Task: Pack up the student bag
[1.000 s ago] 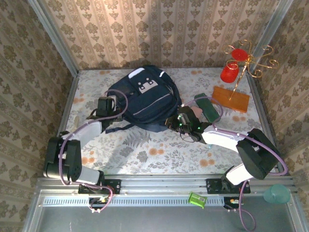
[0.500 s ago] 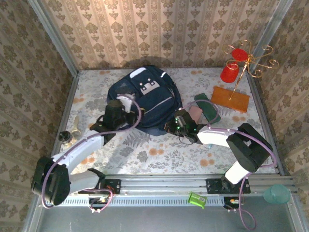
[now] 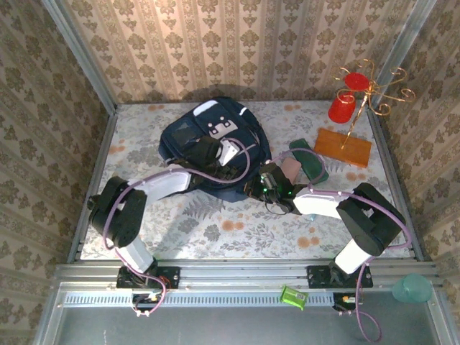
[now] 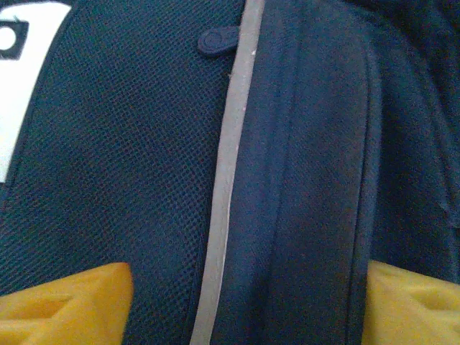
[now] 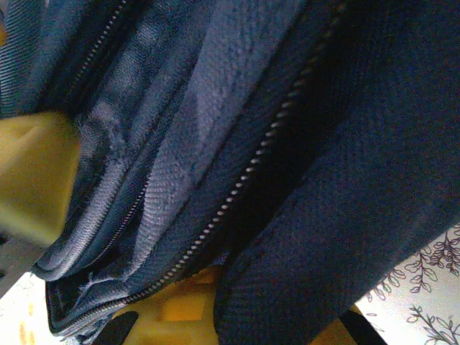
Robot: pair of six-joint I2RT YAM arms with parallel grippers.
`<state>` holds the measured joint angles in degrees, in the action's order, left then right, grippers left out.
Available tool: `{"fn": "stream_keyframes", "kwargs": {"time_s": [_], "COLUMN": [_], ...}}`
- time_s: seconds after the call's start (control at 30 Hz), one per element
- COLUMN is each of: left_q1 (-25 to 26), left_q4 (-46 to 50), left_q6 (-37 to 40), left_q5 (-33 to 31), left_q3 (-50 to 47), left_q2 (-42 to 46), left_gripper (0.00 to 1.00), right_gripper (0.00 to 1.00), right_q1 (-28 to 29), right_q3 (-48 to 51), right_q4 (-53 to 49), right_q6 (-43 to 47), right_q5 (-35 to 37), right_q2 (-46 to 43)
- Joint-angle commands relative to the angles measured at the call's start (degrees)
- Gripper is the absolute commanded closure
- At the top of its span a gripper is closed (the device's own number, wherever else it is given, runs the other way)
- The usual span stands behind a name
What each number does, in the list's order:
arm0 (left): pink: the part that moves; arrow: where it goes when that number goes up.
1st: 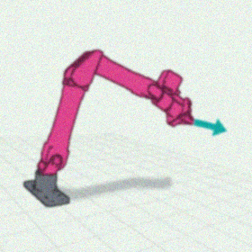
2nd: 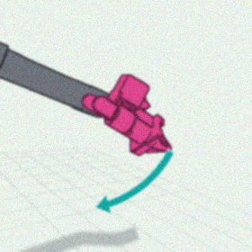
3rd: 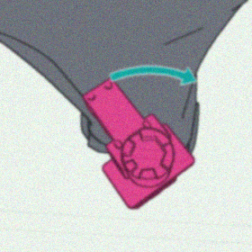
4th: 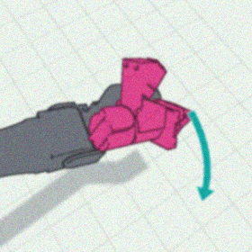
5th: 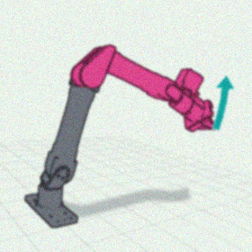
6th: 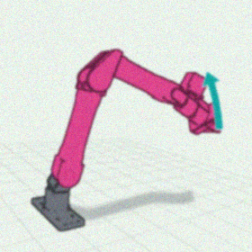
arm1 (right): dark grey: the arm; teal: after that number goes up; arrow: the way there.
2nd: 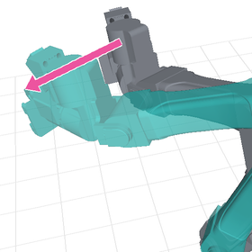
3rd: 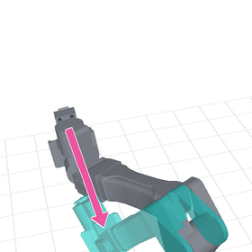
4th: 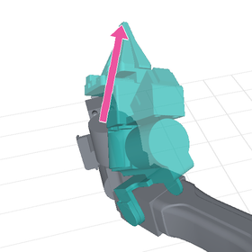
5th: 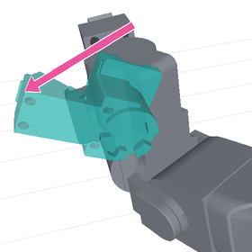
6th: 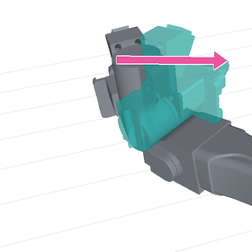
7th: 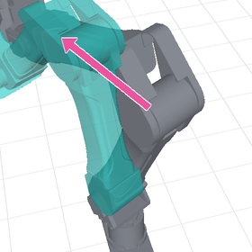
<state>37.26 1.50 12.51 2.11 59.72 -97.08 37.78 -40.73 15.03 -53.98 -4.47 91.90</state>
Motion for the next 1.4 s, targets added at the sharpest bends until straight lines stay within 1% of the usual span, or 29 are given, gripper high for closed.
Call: {"fn": "stream_keyframes", "kwargs": {"time_s": [0.0,0.1,0.13,0.2,0.23,0.3,0.37,0.43,0.5,0.53,0.57,0.67,0.77,0.9,1.0,1.17,1.27,1.37], "left_q1": [-0.4,-0.8,-1.4,-3.3,-4.9,-8.3,-12.0,-14.6,-15.8,-16.0,-16.1,-16.5,-16.5,-16.5,-16.5,-16.5,-16.5,-16.5], "left_q4": [3.0,2.1,1.9,2.6,3.2,2.5,-0.3,-3.4,-5.4,-5.5,-5.5,-5.6,-5.9,-6.7,-6.9,-7.0,-6.8,-6.7], "left_q6": [1.4,2.6,2.8,2.5,1.6,-1.3,-5.2,-9.6,-12.5,-13.4,-14.0,-15.0,-15.1,-15.2,-15.3,-15.0,-14.7,-14.4], "left_q5": [-5.1,-4.4,-3.8,-1.3,0.8,6.4,12.5,17.2,20.6,21.4,21.6,21.9,22.0,21.5,21.1,20.7,20.0,19.5], "left_q3": [3.7,3.9,3.7,3.6,3.8,2.9,0.8,-1.0,-1.7,-1.7,-1.7,-1.5,-1.7,-2.6,-2.9,-3.1,-3.2,-3.3], "left_q2": [-2.7,-2.7,-2.1,-0.4,0.9,3.9,7.4,10.0,11.5,11.9,12.1,12.3,12.7,13.5,13.6,13.7,13.7,13.8], "left_gripper": [0.34,0.55,0.63,0.80,0.91,1.00,1.00,1.00,1.00,1.00,1.00,1.00,1.00,1.00,1.00,1.00,1.00,1.00], "right_gripper": [1.00,1.00,0.98,0.90,0.84,0.72,0.63,0.54,0.37,0.29,0.24,0.14,0.09,0.05,0.05,0.06,0.07,0.08], "right_q1": [0.8,1.1,1.3,1.5,1.5,1.6,1.7,1.8,1.4,0.5,-0.9,-5.6,-9.2,-11.2,-11.6,-11.7,-11.8,-11.8], "right_q3": [1.1,1.6,1.8,1.9,1.8,1.1,-0.2,-1.2,-2.2,-3.2,-4.7,-8.3,-10.4,-15.3,-18.2,-22.2,-24.9,-25.5], "right_q4": [3.8,4.0,4.0,2.6,0.5,-6.1,-15.6,-23.4,-29.4,-32.1,-35.0,-39.2,-38.6,-39.6,-39.7,-37.9,-38.6,-37.9], "right_q6": [1.0,0.9,0.8,1.3,2.3,5.8,10.6,14.2,16.8,17.5,17.7,17.5,17.9,18.4,18.6,20.1,20.1,19.9], "right_q5": [-0.8,-1.2,-1.4,-1.7,-1.6,0.0,4.9,11.9,19.3,22.3,24.1,28.2,30.0,30.4,30.4,27.4,25.8,25.3], "right_q2": [0.3,0.6,0.6,0.0,-0.9,-4.1,-8.7,-13.5,-16.5,-16.6,-15.9,-11.6,-7.3,-0.7,3.6,9.6,12.4,13.4]}}
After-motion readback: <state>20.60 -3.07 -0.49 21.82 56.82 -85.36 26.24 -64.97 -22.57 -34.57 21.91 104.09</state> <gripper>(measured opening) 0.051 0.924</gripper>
